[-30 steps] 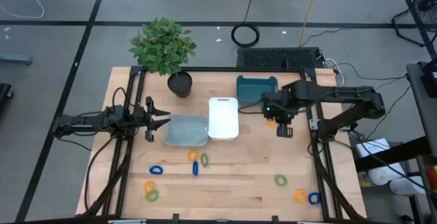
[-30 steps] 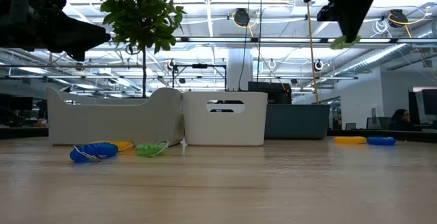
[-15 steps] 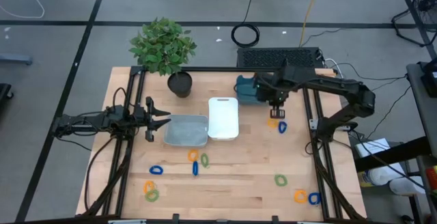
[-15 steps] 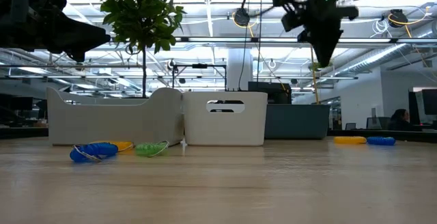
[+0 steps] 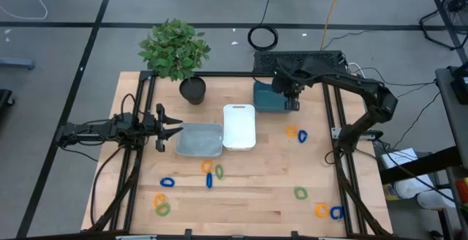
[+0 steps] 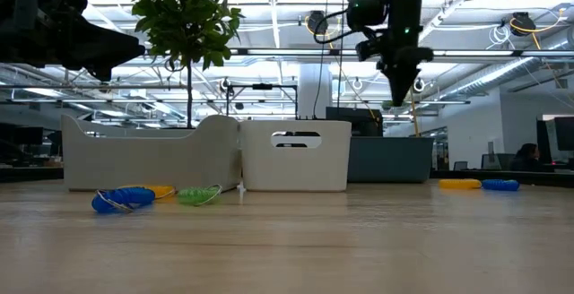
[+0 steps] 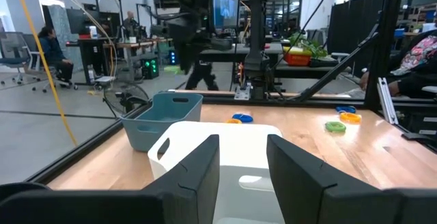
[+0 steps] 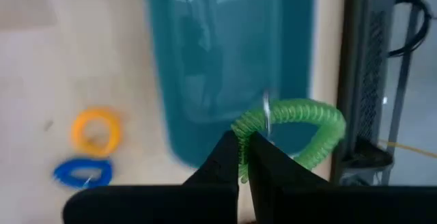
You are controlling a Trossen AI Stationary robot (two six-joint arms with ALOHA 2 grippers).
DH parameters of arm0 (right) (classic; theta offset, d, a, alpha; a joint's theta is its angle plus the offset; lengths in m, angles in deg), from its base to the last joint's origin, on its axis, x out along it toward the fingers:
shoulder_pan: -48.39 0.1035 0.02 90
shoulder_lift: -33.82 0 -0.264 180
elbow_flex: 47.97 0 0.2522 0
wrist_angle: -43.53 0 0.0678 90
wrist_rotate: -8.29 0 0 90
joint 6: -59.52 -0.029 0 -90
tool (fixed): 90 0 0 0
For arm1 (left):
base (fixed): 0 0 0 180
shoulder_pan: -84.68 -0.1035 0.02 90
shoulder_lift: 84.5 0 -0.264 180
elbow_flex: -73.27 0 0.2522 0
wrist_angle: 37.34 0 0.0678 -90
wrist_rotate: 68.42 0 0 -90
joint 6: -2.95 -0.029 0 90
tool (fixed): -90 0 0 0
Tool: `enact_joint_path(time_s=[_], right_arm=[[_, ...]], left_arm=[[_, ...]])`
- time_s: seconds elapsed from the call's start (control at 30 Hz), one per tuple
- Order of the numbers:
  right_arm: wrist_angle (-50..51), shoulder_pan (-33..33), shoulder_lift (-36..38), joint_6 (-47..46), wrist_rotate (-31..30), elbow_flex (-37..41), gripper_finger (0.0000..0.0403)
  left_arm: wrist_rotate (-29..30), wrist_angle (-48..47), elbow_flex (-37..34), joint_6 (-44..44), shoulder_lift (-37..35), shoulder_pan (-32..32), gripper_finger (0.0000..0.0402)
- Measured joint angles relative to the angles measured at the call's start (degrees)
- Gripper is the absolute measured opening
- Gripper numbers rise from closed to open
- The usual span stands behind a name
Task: Sort spring keychains
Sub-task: Put the green spring keychain into the blue bin
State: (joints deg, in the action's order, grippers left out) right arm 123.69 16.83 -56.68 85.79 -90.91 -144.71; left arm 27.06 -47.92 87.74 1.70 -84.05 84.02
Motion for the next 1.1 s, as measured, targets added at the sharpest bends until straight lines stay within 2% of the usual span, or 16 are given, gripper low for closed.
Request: enact_joint_path(time_s=[0.3, 0.67, 0.93, 1.1], right_arm=[[-1.96, -5.01, -6.54, 1.67, 0.02, -0.07, 0.0], [-5.26, -5.2, -13.51, 1.18, 0.67, 0.01, 0.0], [-12.55, -4.69, -14.42, 1.03, 3.33, 4.58, 0.0], [-13.54, -4.73, -14.44, 1.08, 3.32, 6.04, 0.0]], left_arm=[[0.0, 0.0, 0.0, 0.01, 0.0, 0.0, 0.0131], [0.0, 0.0, -0.02, 0.01, 0.02, 0.0, 0.0131], [0.0, 0.03, -0.01, 0.01, 0.02, 0.0, 0.0131], [0.0, 0.02, 0.0, 0.02, 0.01, 0.0, 0.0131]])
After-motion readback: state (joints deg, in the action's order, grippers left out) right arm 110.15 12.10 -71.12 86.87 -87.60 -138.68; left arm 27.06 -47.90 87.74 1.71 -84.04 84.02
